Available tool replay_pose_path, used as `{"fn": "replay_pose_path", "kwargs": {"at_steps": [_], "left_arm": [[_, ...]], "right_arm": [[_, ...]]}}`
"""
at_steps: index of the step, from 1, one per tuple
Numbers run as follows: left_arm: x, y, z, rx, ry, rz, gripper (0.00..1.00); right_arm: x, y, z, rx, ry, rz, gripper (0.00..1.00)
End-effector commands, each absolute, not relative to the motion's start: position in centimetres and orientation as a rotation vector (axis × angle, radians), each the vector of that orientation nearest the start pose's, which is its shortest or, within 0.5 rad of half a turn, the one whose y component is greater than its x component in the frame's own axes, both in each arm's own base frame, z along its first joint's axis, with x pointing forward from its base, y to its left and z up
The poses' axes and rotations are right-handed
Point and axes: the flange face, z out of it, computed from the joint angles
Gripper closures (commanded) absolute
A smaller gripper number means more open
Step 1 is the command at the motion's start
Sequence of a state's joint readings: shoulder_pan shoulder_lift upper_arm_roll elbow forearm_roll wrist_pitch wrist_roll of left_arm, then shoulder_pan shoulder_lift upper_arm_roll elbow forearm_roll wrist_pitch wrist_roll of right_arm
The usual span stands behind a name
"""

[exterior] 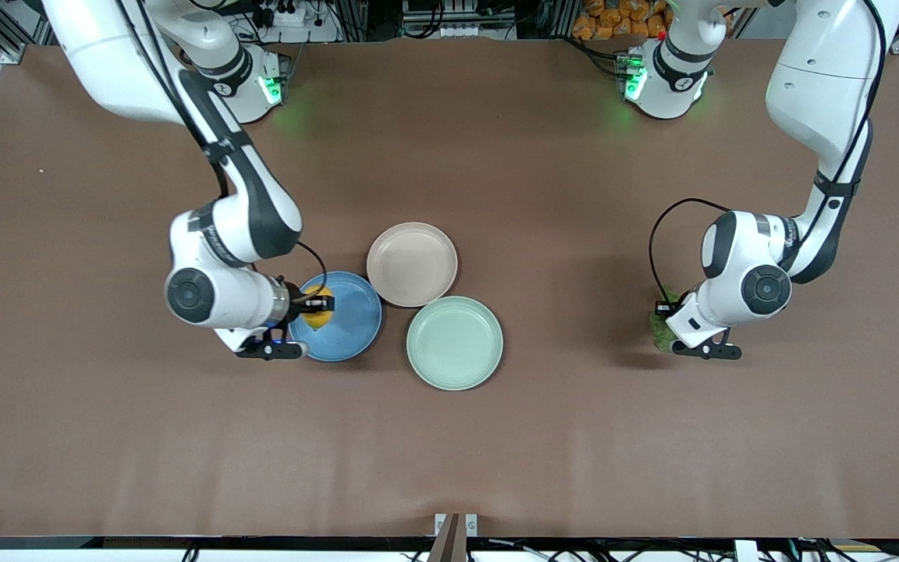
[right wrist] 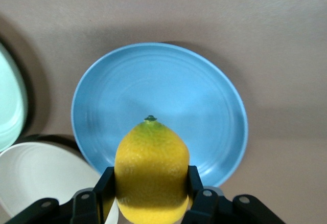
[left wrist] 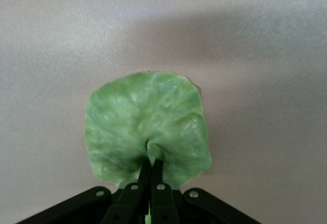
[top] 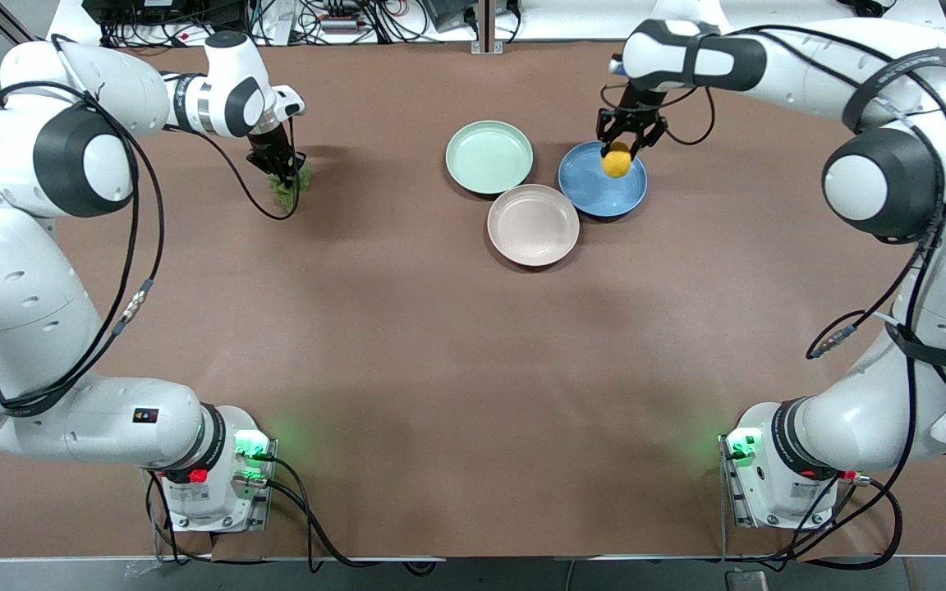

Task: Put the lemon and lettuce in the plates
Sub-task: 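Carry the lemon onto the blue plate with the right gripper, then release the lemon while the left gripper carries the lettuce toward the beige plate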

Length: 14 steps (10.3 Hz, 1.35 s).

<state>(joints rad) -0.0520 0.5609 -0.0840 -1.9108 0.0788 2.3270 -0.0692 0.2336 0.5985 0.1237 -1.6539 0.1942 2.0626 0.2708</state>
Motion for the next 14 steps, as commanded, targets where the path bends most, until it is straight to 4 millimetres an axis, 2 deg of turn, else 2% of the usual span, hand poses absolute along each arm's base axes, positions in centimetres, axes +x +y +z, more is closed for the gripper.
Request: {"fn": "replay_pose_path", "kwargs": {"at_steps": [1, 2, 3, 4, 5, 6, 7, 8, 10, 13, 14], "left_arm": [[61.0, -9.2, 22.8, -3.104, 0.208, 0.167, 1.00], [60.8, -11.0, 24.3, -3.114, 0.218, 0.155, 1.00], [60.5, -14.0, 26.0, -3.137, 0.151, 0.146, 1.00], [60.2, -17.4, 27.4, -3.141, 0.082, 0.144, 1.00], [59.4, -20.5, 28.4, -3.147, 0.009, 0.138, 1.00], [58.4, -23.3, 29.0, -3.159, -0.051, 0.134, 1.00], [57.4, -26.1, 29.2, -3.173, -0.125, 0.147, 1.00], [56.8, -29.7, 30.2, -3.208, -0.194, 0.143, 1.00], [55.7, -34.7, 30.7, -3.251, -0.332, 0.173, 1.00], [53.2, -43.0, 31.2, -3.279, -0.514, 0.176, 1.00], [52.3, -45.4, 31.3, -3.283, -0.590, 0.171, 1.00]], "right_arm": [[62.4, 23.7, 23.0, -2.936, 0.091, 0.399, 1.00], [62.3, 23.7, 22.4, -2.937, 0.095, 0.410, 1.00], [62.3, 23.7, 22.1, -2.935, 0.101, 0.418, 0.80], [62.3, 23.7, 22.0, -2.935, 0.101, 0.420, 0.43], [62.4, 23.6, 22.2, -2.934, 0.101, 0.418, 0.00], [62.6, 23.5, 22.7, -2.933, 0.091, 0.405, 0.00], [63.6, 23.3, 24.7, -2.929, 0.086, 0.369, 0.00], [64.2, 23.1, 27.2, -2.931, 0.066, 0.408, 0.00], [66.4, 20.4, 33.4, -2.964, 0.057, 0.409, 0.00], [66.4, 15.0, 42.9, -3.075, -0.060, 0.250, 0.00], [66.2, 11.9, 45.8, -3.071, -0.061, 0.214, 0.00]]}}
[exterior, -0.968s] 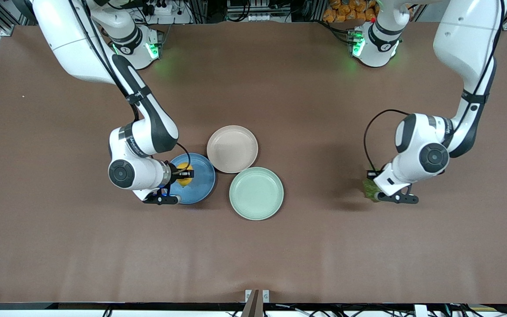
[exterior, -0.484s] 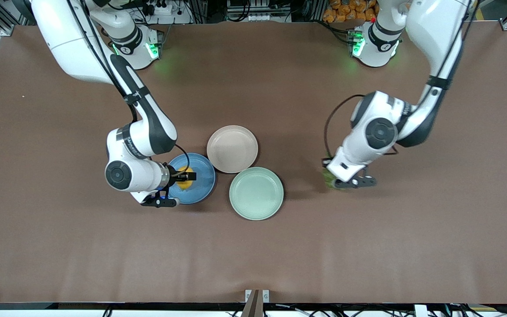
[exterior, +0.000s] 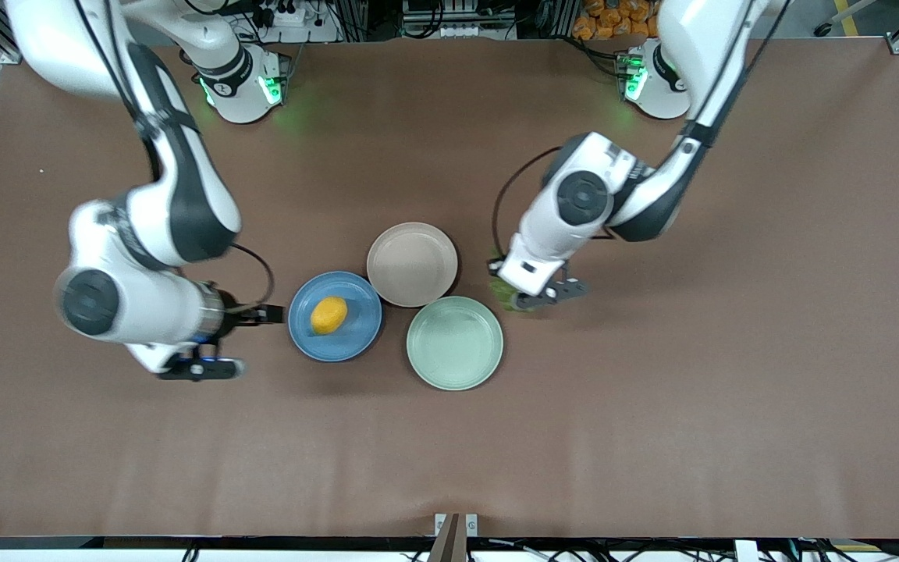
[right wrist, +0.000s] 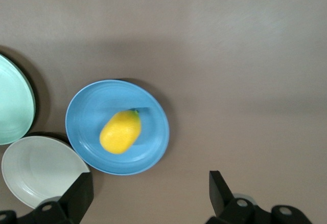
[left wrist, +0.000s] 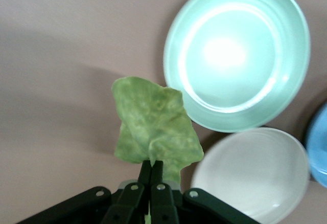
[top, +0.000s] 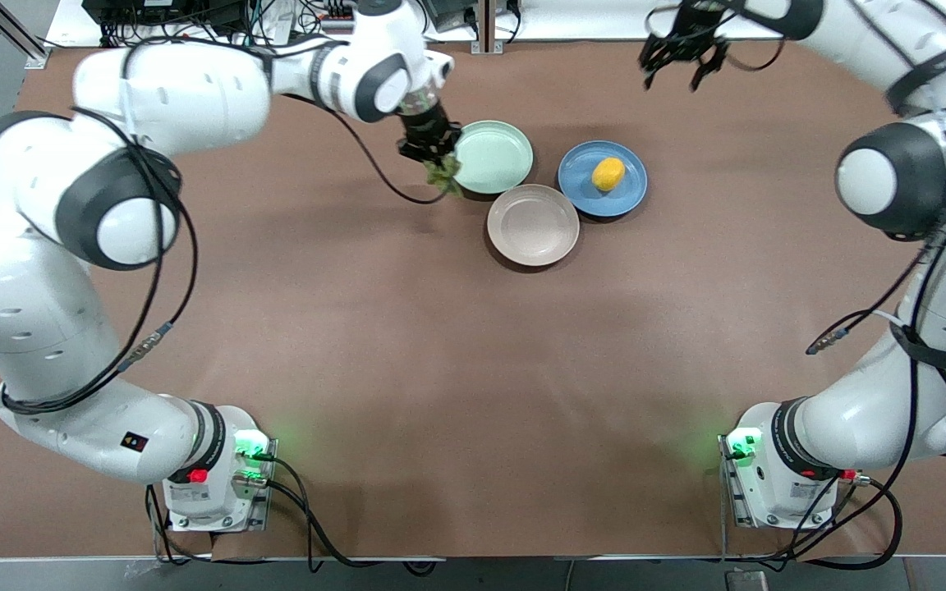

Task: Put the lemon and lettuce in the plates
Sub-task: 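Release the lemon while the left gripper carries the lettuce toward the beige plate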

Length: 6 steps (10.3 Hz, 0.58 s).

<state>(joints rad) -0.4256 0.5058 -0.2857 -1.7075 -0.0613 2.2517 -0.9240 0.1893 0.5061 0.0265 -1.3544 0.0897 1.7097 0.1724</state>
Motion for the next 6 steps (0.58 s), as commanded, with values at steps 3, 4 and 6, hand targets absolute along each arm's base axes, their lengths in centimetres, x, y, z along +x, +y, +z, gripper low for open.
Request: {"fn": "replay_pose_path", "kwargs": {"at_steps": [3, 4, 6], "left_arm": [[48.6, -51.4, 30.9, -3.270, -0.782, 0.189, 1.00], [47.6, -52.7, 29.8, -3.266, -0.835, 0.191, 1.00], [46.5, -54.4, 27.1, -3.278, -0.910, 0.192, 1.00]], "right_arm": [[63.5, 6.9, 53.4, -3.087, -0.122, 0.164, 0.00], [62.3, 6.0, 54.8, -3.087, -0.108, 0.173, 0.00], [59.2, 4.4, 57.6, -3.091, -0.074, 0.136, 0.00]]}}
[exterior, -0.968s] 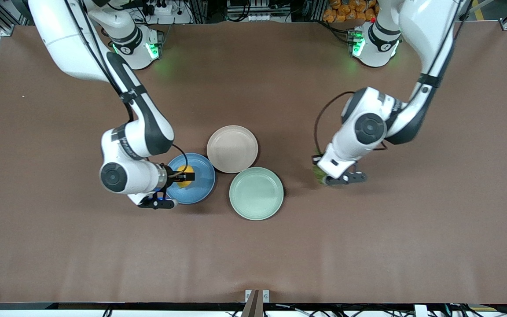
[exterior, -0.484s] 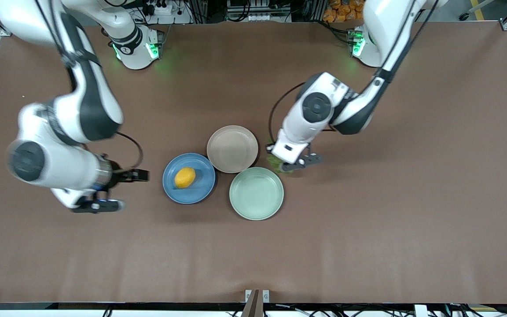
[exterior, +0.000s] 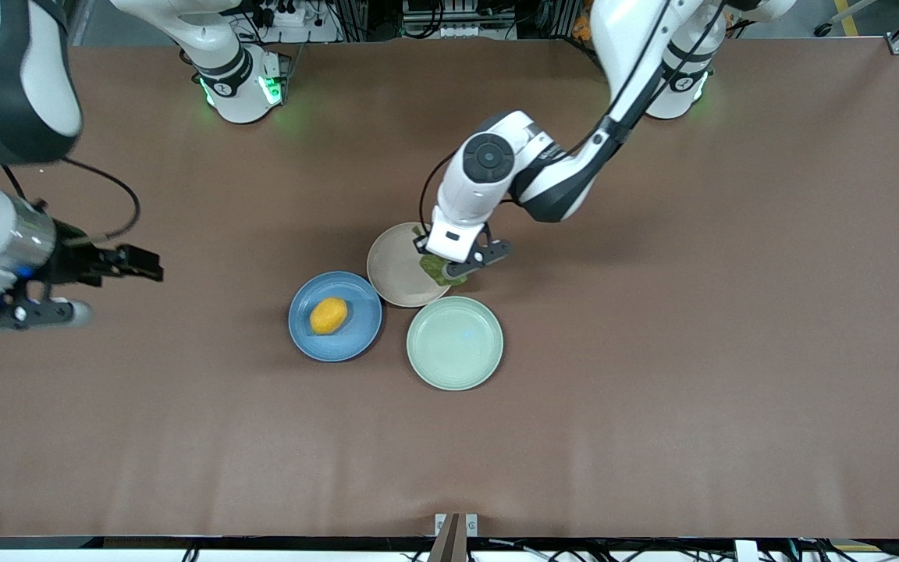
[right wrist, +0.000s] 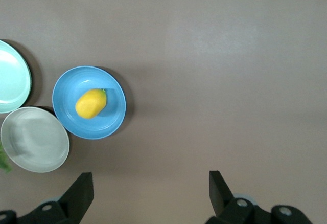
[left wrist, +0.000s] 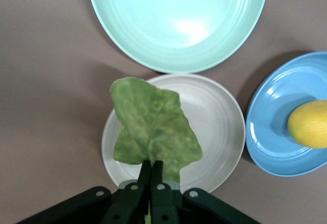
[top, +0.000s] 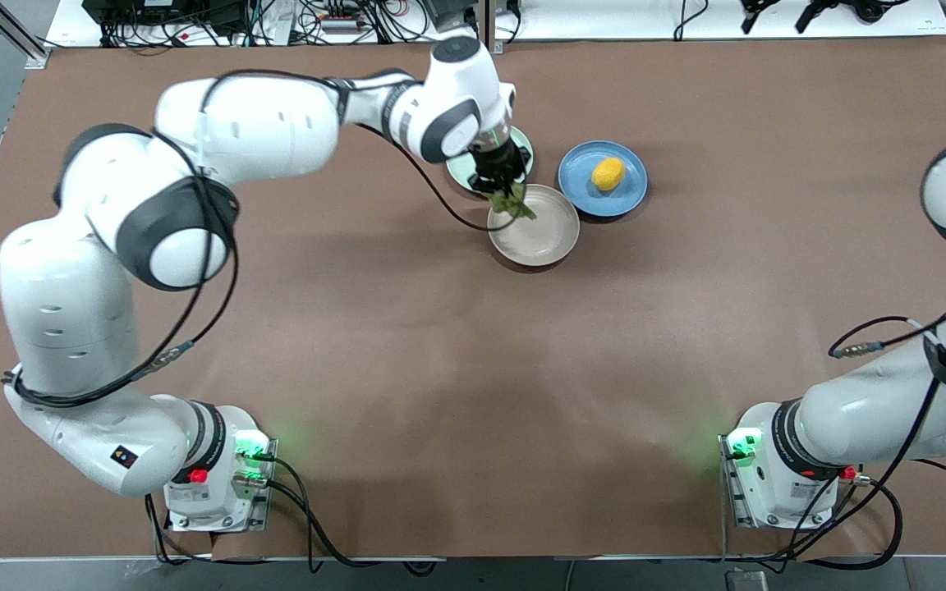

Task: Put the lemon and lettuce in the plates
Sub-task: 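Release the lemon while the left gripper carries the lettuce toward the beige plate, then lower the lettuce onto the beige plate and open the left gripper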

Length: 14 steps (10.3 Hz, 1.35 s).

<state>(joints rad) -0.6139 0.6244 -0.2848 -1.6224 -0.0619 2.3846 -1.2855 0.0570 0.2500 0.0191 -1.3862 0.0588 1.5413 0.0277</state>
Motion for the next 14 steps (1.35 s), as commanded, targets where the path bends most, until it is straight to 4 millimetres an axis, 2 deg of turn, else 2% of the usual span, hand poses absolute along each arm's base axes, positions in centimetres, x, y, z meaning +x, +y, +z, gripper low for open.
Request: {"fn": "replay_pose_path", "kwargs": {"at_steps": [1, 2, 3, 4, 5, 7, 9, 10, 12, 14], "left_arm": [[46.0, -55.2, 26.7, -3.287, -0.937, 0.186, 0.81], [45.7, -55.4, 26.7, -3.291, -0.929, 0.182, 0.05], [45.9, -55.4, 27.3, -3.301, -0.911, 0.160, 0.00], [46.6, -54.8, 29.0, -3.315, -0.910, 0.123, 0.00], [47.8, -53.4, 31.2, -3.301, -0.908, 0.095, 0.00], [51.0, -48.3, 37.2, -3.289, -0.746, 0.002, 0.00], [54.2, -41.8, 42.8, -3.284, -0.547, -0.053, 0.00], [55.5, -38.2, 45.0, -3.272, -0.474, -0.067, 0.00], [58.2, -30.2, 48.8, -3.255, -0.291, -0.101, 0.00], [60.1, -21.8, 51.9, -3.236, -0.104, -0.131, 0.00]], "right_arm": [[57.6, 4.0, 59.0, -3.095, -0.068, 0.112, 0.00], [56.8, 3.0, 60.3, -3.094, -0.043, 0.081, 0.00], [56.4, 2.4, 61.4, -3.094, -0.036, 0.052, 0.00], [56.3, 1.9, 61.8, -3.093, -0.069, 0.038, 0.00], [56.3, 1.4, 61.8, -3.093, -0.072, 0.035, 0.00], [56.5, -0.6, 62.8, -3.094, -0.014, 0.010, 0.00], [56.6, -1.0, 63.8, -3.097, 0.009, -0.023, 0.00], [56.4, -2.2, 63.6, -3.095, 0.047, -0.002, 0.00], [56.3, -3.1, 63.5, -3.094, 0.068, 0.014, 0.00], [56.2, -3.1, 64.0, -3.091, 0.072, -0.001, 0.00]]}}
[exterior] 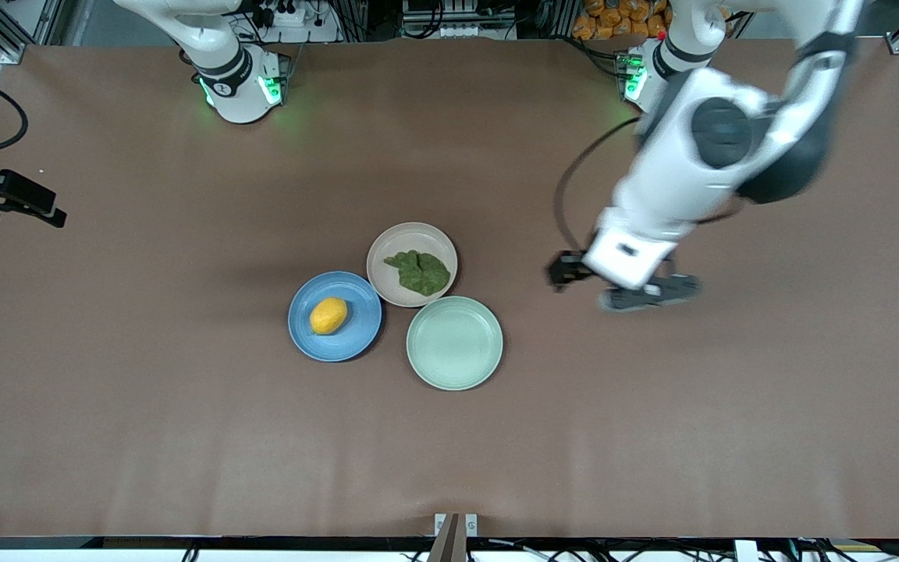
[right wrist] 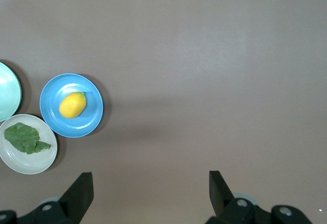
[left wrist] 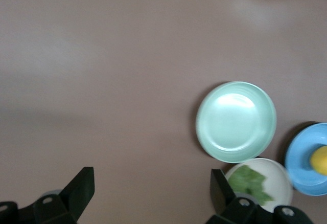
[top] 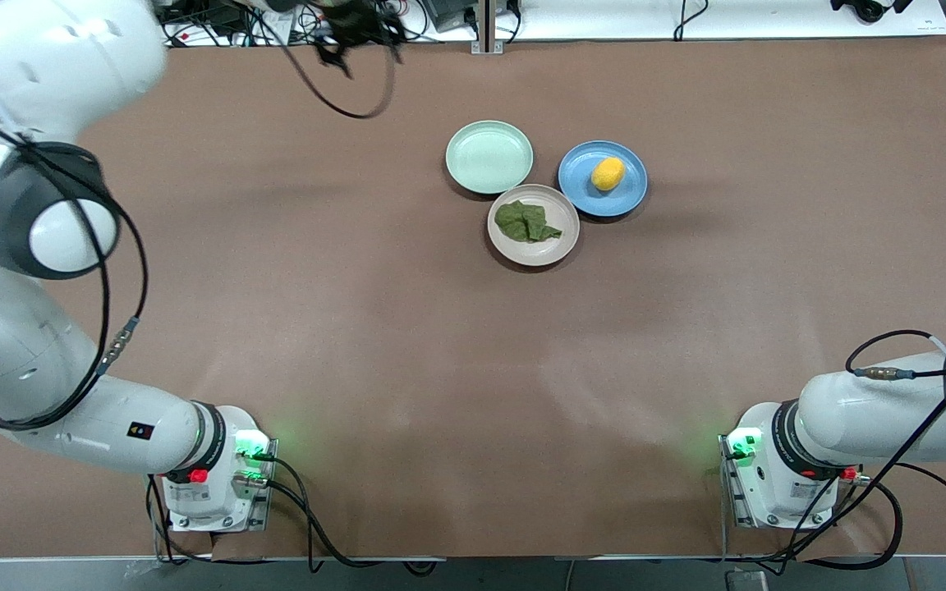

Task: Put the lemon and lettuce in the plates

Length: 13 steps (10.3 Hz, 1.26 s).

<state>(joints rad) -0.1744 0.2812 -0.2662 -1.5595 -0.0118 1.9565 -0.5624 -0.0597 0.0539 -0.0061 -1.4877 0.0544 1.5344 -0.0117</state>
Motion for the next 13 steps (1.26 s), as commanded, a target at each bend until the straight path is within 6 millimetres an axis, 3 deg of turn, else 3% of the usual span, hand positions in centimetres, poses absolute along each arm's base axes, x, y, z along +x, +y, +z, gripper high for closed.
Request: {"fn": "replay_pose_path", "kwargs": {"at_steps": [1, 3, 4, 6, 10, 12, 13], "left_arm": [[60.2, -18.7, 53.4, -3.221, -0.026, -0.122, 0.00], [59.6, -13.1, 55.9, -3.181, 0.025, -0.091, 0.00], [59.3, -10.3, 56.9, -3.169, 0.013, -0.082, 0.00], [58.6, -6.0, 58.5, -3.152, 0.072, -0.068, 0.00], [56.7, -5.7, 63.2, -3.142, 0.055, -0.058, 0.00], [56.4, -5.6, 63.7, -3.145, 0.050, -0.060, 0.00], [55.5, -5.4, 64.8, -3.143, 0.038, -0.072, 0.00]], "right_arm": [[56.3, -2.8, 64.3, -3.095, 0.065, -0.014, 0.00], [56.8, -3.0, 63.9, -3.067, 0.075, -0.019, 0.00], [56.8, -2.2, 63.9, -3.093, 0.047, -0.017, 0.00], [56.9, -2.7, 63.9, -3.085, 0.077, -0.019, 0.00], [57.1, -2.4, 64.2, -3.121, 0.059, -0.063, 0.00], [57.2, -2.3, 64.1, -3.127, 0.055, -0.058, 0.00], [57.1, -1.8, 64.1, -3.137, 0.039, -0.058, 0.00]]}}
